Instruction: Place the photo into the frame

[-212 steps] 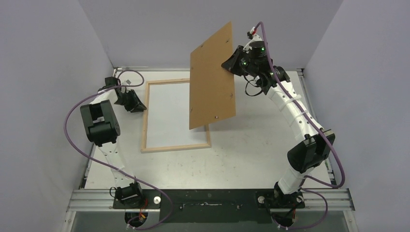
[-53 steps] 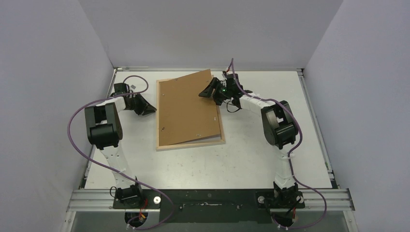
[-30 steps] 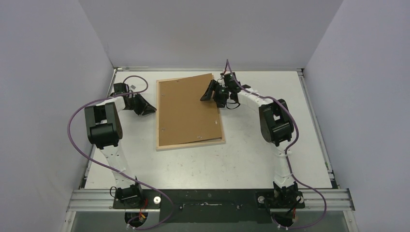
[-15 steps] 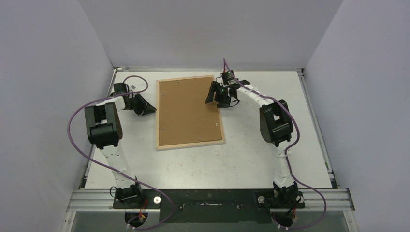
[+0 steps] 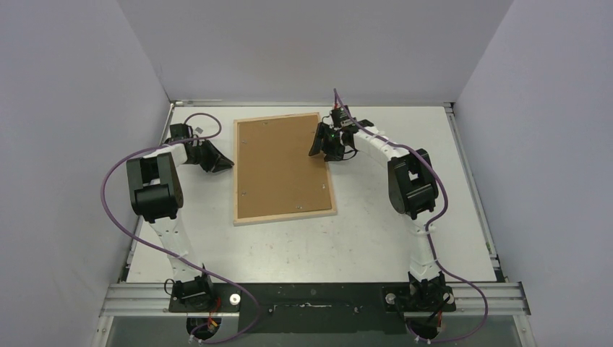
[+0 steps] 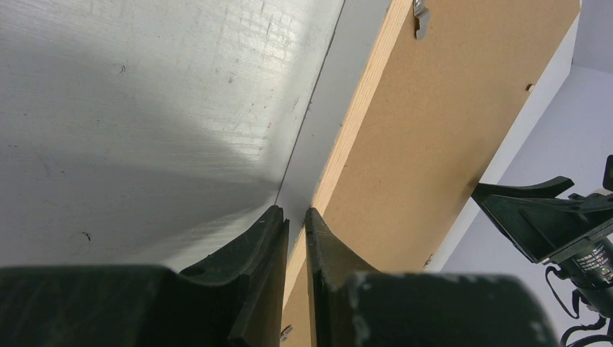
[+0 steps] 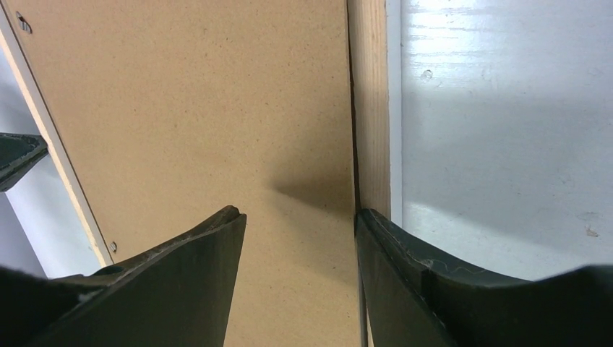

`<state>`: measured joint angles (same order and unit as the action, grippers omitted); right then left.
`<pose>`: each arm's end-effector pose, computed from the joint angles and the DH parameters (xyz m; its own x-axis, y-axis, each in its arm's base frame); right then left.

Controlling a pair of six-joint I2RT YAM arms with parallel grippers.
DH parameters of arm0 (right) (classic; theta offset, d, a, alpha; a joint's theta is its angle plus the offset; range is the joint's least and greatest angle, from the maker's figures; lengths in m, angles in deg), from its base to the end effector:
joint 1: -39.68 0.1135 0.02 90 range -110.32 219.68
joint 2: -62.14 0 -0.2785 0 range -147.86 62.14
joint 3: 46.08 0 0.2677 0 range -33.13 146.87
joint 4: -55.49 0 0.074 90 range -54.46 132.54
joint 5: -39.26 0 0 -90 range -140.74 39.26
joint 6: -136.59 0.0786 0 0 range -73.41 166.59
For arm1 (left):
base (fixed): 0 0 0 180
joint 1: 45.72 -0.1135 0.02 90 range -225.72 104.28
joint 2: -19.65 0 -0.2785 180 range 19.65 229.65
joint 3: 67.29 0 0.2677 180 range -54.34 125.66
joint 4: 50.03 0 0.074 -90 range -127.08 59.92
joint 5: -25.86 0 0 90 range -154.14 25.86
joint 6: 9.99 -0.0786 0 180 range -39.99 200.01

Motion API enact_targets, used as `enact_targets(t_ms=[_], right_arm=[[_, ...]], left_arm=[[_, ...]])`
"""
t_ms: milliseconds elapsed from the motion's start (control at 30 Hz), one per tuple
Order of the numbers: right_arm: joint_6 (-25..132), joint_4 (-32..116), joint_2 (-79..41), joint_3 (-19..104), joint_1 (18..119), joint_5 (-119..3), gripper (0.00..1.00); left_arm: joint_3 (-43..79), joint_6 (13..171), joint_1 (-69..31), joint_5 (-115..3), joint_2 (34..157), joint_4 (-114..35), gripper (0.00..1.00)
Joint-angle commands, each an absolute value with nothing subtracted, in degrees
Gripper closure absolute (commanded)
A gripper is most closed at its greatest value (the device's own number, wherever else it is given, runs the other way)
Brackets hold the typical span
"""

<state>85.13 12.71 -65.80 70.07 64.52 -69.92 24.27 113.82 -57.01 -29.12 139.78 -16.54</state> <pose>0.4785 0.2500 0.1577 -0.9333 0.2164 -0.2866 0.0152 0.8211 0.5706 0.4597 0.0458 0.1041 -0.7773 -0.6199 -0.1072 -0.3962 0.6148 -0.6820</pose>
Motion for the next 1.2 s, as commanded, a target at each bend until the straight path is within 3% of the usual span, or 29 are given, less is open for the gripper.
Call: enact_targets(t_ms=[0, 333, 867, 1167], right_arm=[[87.54, 12.51, -63.23, 71.29, 65.50, -70.83, 0.43], [87.06, 10.69, -64.16, 73.03, 66.25, -71.87, 0.43], [78.02, 1.16, -60.58, 78.65, 64.75, -62.30, 0.38], [75.52, 0.19, -61.53, 77.04, 63.69, -60.37, 0.39]], left_arm=[[25.89, 112.26, -57.06, -29.80, 141.34, -13.98, 0.86], [26.08, 112.40, -57.02, -29.60, 141.51, -13.72, 0.86], [27.18, 111.85, -57.09, -30.04, 141.40, -12.78, 0.85], [27.32, 110.95, -57.09, -29.16, 141.19, -12.67, 0.72]])
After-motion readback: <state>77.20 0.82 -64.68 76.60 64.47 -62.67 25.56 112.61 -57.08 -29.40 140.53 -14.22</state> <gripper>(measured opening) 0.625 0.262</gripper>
